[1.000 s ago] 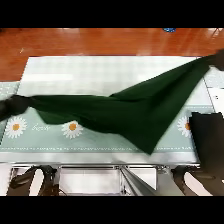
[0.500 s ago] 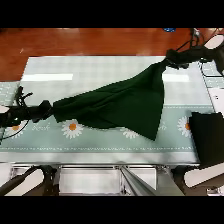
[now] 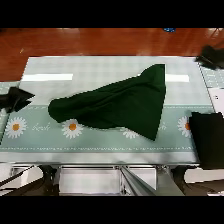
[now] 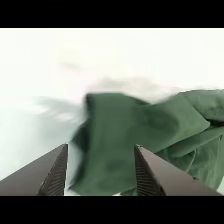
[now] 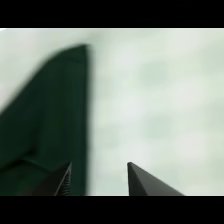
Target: Fold the shirts.
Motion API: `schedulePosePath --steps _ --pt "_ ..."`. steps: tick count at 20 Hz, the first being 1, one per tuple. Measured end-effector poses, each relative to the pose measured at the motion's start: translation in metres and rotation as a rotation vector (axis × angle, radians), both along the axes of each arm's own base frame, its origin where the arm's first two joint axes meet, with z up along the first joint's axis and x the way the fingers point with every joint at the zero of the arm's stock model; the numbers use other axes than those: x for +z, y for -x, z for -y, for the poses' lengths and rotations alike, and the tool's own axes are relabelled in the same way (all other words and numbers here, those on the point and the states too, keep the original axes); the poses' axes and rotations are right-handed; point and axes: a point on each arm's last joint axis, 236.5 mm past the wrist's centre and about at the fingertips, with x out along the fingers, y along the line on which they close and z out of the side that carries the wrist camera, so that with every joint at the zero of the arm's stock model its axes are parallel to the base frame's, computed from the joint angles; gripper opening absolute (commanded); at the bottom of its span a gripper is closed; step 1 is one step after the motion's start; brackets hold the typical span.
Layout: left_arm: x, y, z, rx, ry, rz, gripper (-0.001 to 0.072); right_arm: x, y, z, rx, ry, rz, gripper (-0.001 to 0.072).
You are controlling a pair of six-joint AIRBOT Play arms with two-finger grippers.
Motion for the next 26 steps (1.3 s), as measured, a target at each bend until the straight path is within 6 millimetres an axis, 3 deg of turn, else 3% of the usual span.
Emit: schedulePosePath --steps 1,2,3,8,12,14,20,26 --pt "-0.001 0.002 -0.001 0.005 0.007 -0.005 0.0503 -0.003 0.007 0.004 -0.012 0.005 -0.013 0.0394" --pt "-0.016 0.02 0.001 0.024 0.065 -0.057 0.0503 -0.022 0.04 0.013 -0.071 -0.007 -0.057 0.0397" --pt "-0.027 0.028 0.005 0.03 0.098 -0.085 0.0503 -0.038 0.058 0.009 -0.087 -0.038 -0.074 0.0397" --pt "-0.068 0.05 0.056 -0.041 0.245 -0.17 0.0502 -0.1 0.111 -0.057 -0.055 -0.283 -0.092 0.0397" --pt "-0.077 0.041 0.089 -0.094 0.312 -0.155 0.0477 -0.123 0.136 -0.078 -0.029 -0.344 -0.134 0.0397" --pt "-0.08 0.035 0.096 -0.099 0.311 -0.143 0.0021 -0.128 0.147 -0.084 -0.009 -0.351 -0.162 0.0396" --pt "-0.084 0.025 0.107 -0.128 0.286 -0.105 0.002 -0.147 0.196 -0.097 0.06 -0.367 -0.342 0.0396" --pt "-0.084 0.024 0.108 -0.136 0.28 -0.094 0.0021 -0.168 0.243 -0.149 0.118 -0.472 -0.498 0.0396"
